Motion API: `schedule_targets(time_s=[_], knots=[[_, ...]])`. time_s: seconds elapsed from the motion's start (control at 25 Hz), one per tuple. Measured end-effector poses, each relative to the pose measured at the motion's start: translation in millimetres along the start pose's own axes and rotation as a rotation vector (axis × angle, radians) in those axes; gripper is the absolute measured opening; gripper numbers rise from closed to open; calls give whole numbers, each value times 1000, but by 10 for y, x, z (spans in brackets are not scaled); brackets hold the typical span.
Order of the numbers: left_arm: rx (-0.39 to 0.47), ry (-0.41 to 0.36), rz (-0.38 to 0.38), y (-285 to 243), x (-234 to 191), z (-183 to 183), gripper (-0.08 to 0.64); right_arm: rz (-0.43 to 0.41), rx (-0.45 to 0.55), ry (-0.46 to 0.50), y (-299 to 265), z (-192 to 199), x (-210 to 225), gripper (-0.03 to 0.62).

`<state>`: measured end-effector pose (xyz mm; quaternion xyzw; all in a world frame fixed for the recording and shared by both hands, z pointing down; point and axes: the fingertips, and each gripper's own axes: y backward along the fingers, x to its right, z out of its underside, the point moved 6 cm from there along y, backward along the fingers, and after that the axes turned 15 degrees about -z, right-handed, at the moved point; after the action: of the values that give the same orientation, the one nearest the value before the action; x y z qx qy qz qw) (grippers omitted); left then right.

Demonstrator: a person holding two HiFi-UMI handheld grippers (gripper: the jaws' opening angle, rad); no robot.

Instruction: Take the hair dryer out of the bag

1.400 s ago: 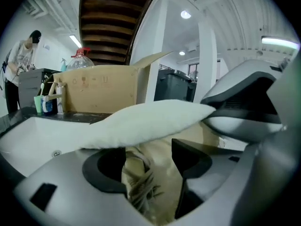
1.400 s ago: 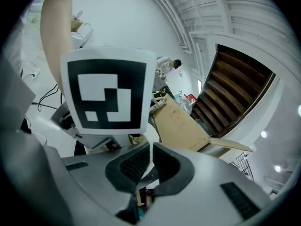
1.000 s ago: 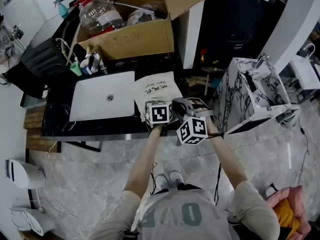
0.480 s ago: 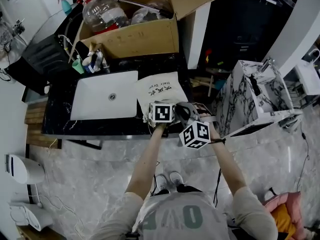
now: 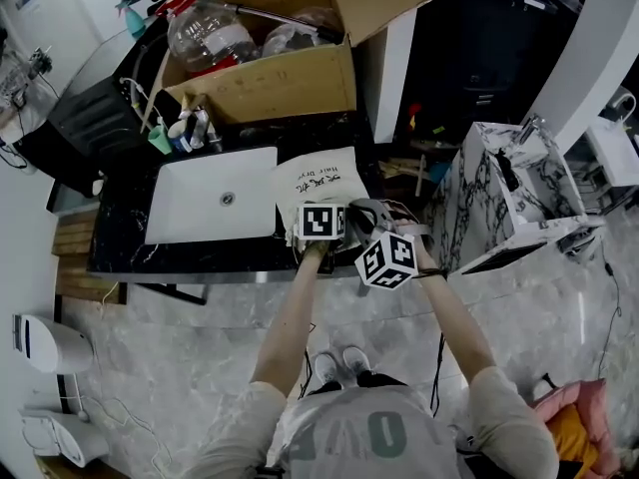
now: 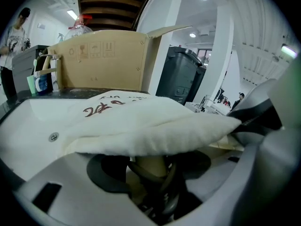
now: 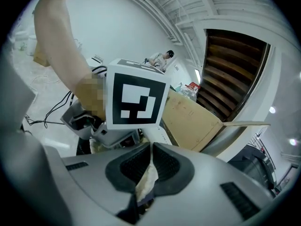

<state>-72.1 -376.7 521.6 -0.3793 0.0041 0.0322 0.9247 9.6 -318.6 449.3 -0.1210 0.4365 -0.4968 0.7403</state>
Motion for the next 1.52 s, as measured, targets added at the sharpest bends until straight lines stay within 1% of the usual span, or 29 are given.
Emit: schedule_targets(time_s=[0.12,0.24,0.48,0.68,0.84,0.96,1.16,1.52], knots=[[-3,-2,5,74,-2,-48,290,20,7,-22,30,-29,53,43],[8,11,27,180,31,-33,290,44,4,-30,62,-41,88,43],[32,4,56,508,102,121,290,78,-12,-44,127,-1,133,43],[54,-37,69,749,128,249,288,104,-26,-49,159,0,183,43],[77,-37,93,969,173,393,289,111,-34,-54,201,12,201,43],[114,-57,112,1153,184,522,289,124,-42,-50,215,1,214,43],[141,-43,147,1423,198,762,288,129,-50,-32,226,-53,188,43],[177,-56,191,1729,185,955,289,134,-39,8,223,-214,204,43]])
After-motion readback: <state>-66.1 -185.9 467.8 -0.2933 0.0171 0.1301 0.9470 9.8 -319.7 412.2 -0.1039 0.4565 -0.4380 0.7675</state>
